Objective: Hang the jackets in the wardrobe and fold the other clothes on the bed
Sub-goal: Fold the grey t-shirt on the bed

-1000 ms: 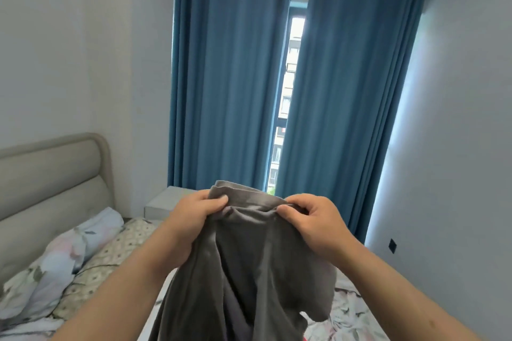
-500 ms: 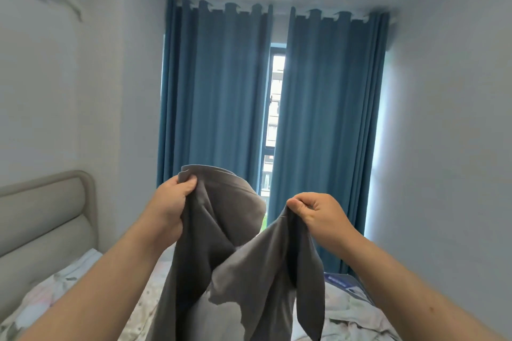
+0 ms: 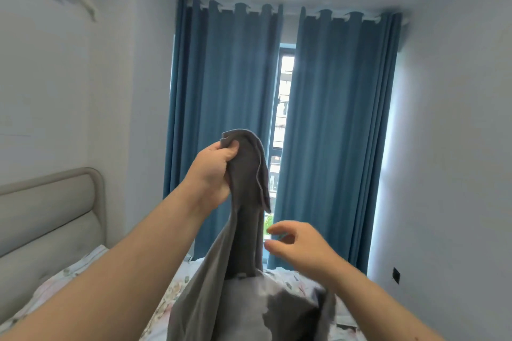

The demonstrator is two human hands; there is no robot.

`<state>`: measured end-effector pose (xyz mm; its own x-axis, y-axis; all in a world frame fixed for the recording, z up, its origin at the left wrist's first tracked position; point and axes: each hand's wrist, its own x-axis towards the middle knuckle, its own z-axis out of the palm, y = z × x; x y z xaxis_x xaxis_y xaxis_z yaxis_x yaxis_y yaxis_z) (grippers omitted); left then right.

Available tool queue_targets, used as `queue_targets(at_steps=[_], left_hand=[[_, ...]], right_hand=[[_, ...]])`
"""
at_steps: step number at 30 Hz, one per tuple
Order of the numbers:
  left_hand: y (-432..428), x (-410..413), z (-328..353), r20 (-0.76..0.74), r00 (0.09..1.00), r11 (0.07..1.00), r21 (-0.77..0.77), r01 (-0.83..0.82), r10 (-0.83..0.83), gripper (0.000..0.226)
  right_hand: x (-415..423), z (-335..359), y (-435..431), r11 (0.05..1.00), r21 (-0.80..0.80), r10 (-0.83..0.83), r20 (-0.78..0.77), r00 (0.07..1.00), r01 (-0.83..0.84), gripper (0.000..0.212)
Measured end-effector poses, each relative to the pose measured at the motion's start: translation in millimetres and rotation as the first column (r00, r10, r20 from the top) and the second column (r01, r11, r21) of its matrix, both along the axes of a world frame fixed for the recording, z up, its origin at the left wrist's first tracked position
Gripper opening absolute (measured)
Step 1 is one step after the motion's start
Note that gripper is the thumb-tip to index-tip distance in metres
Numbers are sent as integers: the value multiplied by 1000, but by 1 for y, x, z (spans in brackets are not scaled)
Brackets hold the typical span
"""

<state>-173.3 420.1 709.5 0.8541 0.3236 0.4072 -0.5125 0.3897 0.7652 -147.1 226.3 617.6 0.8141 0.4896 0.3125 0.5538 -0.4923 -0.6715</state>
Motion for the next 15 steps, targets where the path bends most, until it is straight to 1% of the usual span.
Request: queue_targets(at_steps=[1,3,5,8,10,11,13,15], left_hand=[[-5,3,6,2,1000,1000,-14,3,-3,20],[-12,10,16,-13,1000,999,-48,-9,9,18],[-18,19,21,-45,999,998,-62,-29,26,16],[-23,28,19,-89,996,998,-66,8,-14,18],[-19,32,15,-101,994,997,-74,27,-35,19],[-14,33,13,-108,994,998,-67,17,-24,18],[-3,34,8,-137,990,999,-36,-26,21,17],[6,34,-1,-210,977,999,-8,-33,30,22]], right_hand=[[-11,-9,11,1000,29,4,12,1000,-5,28],[-28,-29,32,998,38,-47,57,997,45,38],[-36,-43,46,994,36,-104,63,993,102,39],[-28,-48,51,987,120,-114,46,992,107,35],[-24,-49,49,967,251,-40,-19,999,44,32],[-24,-48,49,943,334,3,-48,999,13,25],[-23,-45,48,864,504,60,-78,995,-12,17],[-19,-37,47,784,620,66,-93,993,5,21]])
